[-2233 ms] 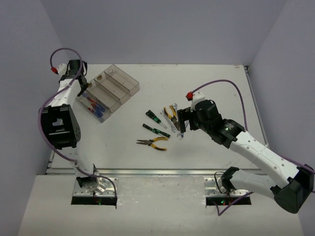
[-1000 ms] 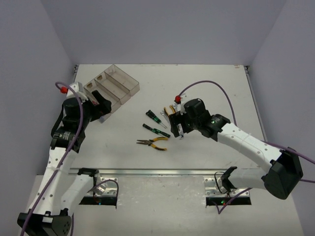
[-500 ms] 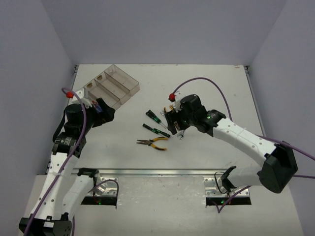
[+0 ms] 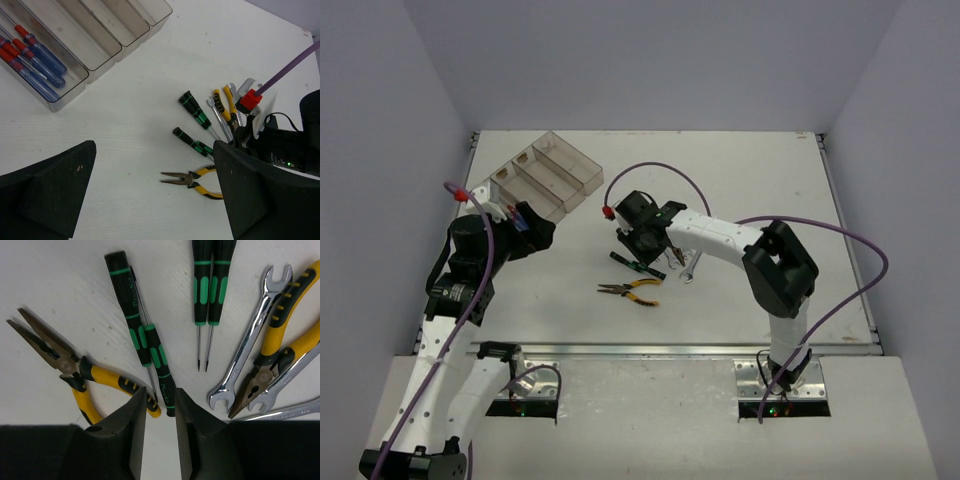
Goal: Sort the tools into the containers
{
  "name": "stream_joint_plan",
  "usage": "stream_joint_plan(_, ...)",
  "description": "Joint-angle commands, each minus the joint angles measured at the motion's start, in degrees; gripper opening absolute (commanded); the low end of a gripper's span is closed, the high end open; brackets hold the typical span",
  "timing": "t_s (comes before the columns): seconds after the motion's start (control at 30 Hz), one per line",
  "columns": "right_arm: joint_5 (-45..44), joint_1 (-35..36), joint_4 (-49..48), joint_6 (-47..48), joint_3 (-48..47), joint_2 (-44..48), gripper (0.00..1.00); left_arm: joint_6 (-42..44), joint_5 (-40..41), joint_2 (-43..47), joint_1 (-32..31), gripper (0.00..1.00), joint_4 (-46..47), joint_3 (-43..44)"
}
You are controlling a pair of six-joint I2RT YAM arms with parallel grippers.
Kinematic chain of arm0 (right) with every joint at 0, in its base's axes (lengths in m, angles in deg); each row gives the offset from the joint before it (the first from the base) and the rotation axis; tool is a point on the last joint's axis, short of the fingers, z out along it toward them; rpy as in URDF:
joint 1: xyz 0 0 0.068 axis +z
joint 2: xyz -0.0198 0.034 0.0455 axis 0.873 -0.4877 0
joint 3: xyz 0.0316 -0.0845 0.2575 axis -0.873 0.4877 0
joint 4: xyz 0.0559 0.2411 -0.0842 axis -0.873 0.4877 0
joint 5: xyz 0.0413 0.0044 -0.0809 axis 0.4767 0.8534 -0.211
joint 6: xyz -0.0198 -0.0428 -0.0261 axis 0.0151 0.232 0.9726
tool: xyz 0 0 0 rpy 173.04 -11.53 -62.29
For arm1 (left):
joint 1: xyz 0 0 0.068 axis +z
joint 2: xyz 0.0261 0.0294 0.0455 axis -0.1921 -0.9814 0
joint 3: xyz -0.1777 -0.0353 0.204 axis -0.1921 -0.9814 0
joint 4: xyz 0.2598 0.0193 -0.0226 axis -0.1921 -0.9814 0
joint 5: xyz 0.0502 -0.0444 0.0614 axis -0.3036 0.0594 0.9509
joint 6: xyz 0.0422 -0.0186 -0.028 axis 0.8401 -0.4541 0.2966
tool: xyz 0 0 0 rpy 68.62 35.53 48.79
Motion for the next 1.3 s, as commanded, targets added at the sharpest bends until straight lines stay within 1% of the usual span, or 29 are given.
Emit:
stream_joint_plan(0.0, -1.30, -0.31, 4.35, 2.02, -2.53, -0.86, 0.29, 0.23, -1.19, 1.12, 0.28, 1.00, 3.12, -0.15)
stream_joint_plan(0.3, 0.03, -1.01, 4.29, 2.15, -0.23, -2.31, 0.25, 0.58, -2.15, 0.55, 0.28, 1.00, 3.50, -0.28)
stream_joint_plan(0.7, 2.58, -2.33, 2.88, 2.52, 2.05, -6.44, 0.24, 0.84, -3.11, 0.28, 0.28, 1.00, 3.50, -0.28)
stream_joint_plan(0.83, 2.49, -2.94, 2.00, 2.33, 2.24, -7.83, 0.21, 1.02, -3.38, 0.28, 0.28, 1.00, 3.67, -0.28)
stream_joint_plan(0.87, 2.45, -2.90, 2.00, 2.33, 2.14, -7.89, 0.19, 1.02, -3.44, 0.33, 0.28, 1.00, 3.67, -0.23)
stream_joint_plan(0.93, 2.44, -2.86, 2.00, 2.21, 2.06, -7.79, 0.12, 1.05, -3.47, 0.46, 0.28, 1.00, 3.67, -0.22)
stream_joint_plan(0.97, 2.50, -2.86, 2.00, 2.10, 2.03, -7.59, 0.11, 1.08, -3.45, 0.48, 0.28, 1.00, 3.67, -0.28)
stream_joint_plan(1.03, 2.10, -2.86, 2.59, 1.25, 1.77, -6.08, 0.04, 1.02, -3.32, 0.68, 0.28, 1.00, 3.67, -0.22)
stream_joint_plan(1.07, 2.02, -2.86, 2.79, 0.86, 1.66, -5.15, 0.02, 1.02, -3.30, 0.72, 0.28, 1.00, 3.67, -0.20)
stream_joint_plan(1.2, 3.24, -2.86, 4.15, -0.50, 1.72, 0.35, 0.01, 1.07, -3.71, 0.50, 0.28, 1.00, 3.85, 0.20)
stream_joint_plan(1.27, 4.57, -2.86, 3.74, -1.71, 2.70, 4.83, 0.01, 1.16, -6.40, -0.11, 0.28, 1.00, 4.02, 0.69)
